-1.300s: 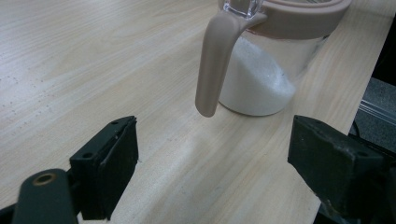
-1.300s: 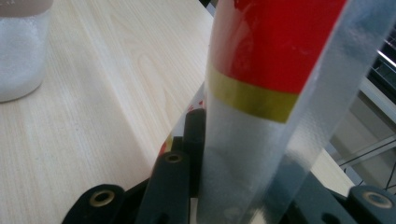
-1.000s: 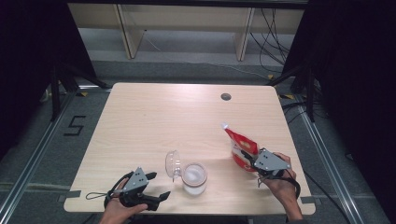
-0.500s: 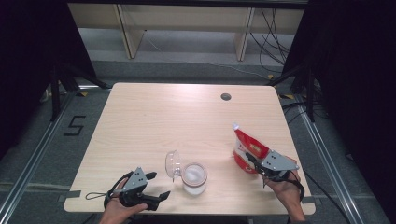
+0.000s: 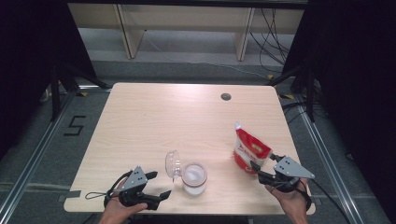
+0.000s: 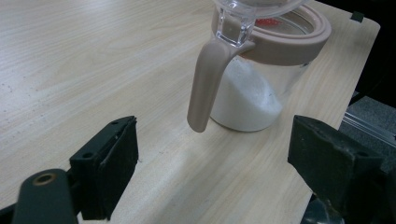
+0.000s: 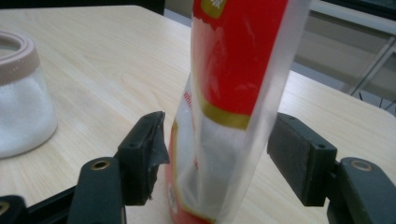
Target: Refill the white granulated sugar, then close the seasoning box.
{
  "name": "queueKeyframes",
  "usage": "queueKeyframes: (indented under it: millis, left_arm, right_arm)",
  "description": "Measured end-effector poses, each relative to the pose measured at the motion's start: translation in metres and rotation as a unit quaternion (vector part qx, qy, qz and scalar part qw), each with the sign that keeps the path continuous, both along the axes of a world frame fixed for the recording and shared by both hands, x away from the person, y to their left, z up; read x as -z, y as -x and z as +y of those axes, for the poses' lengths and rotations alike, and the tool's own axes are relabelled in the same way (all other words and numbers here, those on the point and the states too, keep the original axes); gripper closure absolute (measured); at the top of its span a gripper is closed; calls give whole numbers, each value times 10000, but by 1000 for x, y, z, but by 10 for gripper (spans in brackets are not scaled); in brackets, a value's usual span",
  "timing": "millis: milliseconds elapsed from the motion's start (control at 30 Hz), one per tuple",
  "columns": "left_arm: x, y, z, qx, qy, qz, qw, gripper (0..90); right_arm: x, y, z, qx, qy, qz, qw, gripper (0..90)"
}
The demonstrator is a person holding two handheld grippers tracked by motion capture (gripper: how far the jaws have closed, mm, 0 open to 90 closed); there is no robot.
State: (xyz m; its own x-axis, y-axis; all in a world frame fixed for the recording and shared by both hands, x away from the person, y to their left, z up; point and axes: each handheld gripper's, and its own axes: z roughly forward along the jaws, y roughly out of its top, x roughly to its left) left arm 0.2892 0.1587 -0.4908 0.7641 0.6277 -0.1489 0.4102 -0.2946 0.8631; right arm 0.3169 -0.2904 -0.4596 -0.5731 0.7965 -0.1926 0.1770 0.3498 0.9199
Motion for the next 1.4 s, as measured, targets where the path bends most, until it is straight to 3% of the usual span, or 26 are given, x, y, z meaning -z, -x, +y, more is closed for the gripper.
queueKeyframes:
  millis: [67,100,133,167,300,467,500,533,600,633,667,767,800,867,933,1000,1133,1200,1233,1267,1367,1400]
  left_arm:
    - [0,1,0,-16,20,8,10000,159]
    - [0,0,0,14,-18,-27,10000,159]
    - [-1,-1,1,70,-57,-88,9999,159]
    - [0,0,0,-30,16,21,10000,159]
    - [0,0,0,-38,15,16,10000,159]
    - [-1,0,1,-43,-21,-8,10000,159]
    - [-1,0,1,-46,-5,0,10000,159]
    - [-1,0,1,-62,16,12,10000,159]
    - [-1,0,2,-39,-63,-25,10000,159]
    - [-1,0,1,-51,-72,-19,10000,159]
    - [-2,0,2,-52,-76,-18,10000,159]
    - [-1,0,1,-97,-28,3,9999,159]
    - [-1,0,1,-91,-42,-29,9999,159]
    - [-1,-2,2,-37,-123,-107,9999,160]
    - [-1,-1,2,-46,-165,-112,9998,163]
    - [-1,-1,4,-49,-186,-115,9997,165]
    - [-3,-1,4,-36,-199,-105,9997,180]
    - [-5,-1,5,-29,-236,-149,9996,241]
    - [-6,1,5,-83,-125,-106,9998,279]
    - [-8,1,7,-53,-206,-193,9996,333]
    - [-11,3,11,-90,-175,-367,9991,471]
    - [-11,3,13,-34,-194,-428,9989,525]
  right_arm:
    - [1,7,2,49,-150,136,9998,379]
    - [1,9,2,27,-120,206,9997,379]
    - [1,10,1,43,62,58,10000,376]
    - [1,13,1,84,106,118,9998,372]
    - [3,21,0,161,91,172,9997,361]
    - [5,34,2,288,99,409,9987,349]
    - [6,34,1,235,185,309,9991,340]
    - [6,37,2,318,184,471,9982,338]
    - [7,43,4,349,164,552,9977,345]
    - [8,44,4,322,190,470,9982,344]
    - [8,47,5,296,171,602,9976,344]
    - [10,53,8,290,195,564,9978,343]
    - [10,55,9,273,178,663,9973,344]
    - [12,55,7,191,307,564,9978,344]
    - [13,56,7,171,331,684,9970,345]
    - [14,55,6,176,403,600,9972,345]
    - [14,57,5,174,412,647,9969,345]
    - [14,58,6,168,472,619,9968,345]
    - [14,58,6,166,503,625,9966,347]
    - [15,58,6,137,496,649,9966,349]
    - [15,60,8,93,446,779,9959,348]
    - [15,59,8,104,488,673,9965,348]
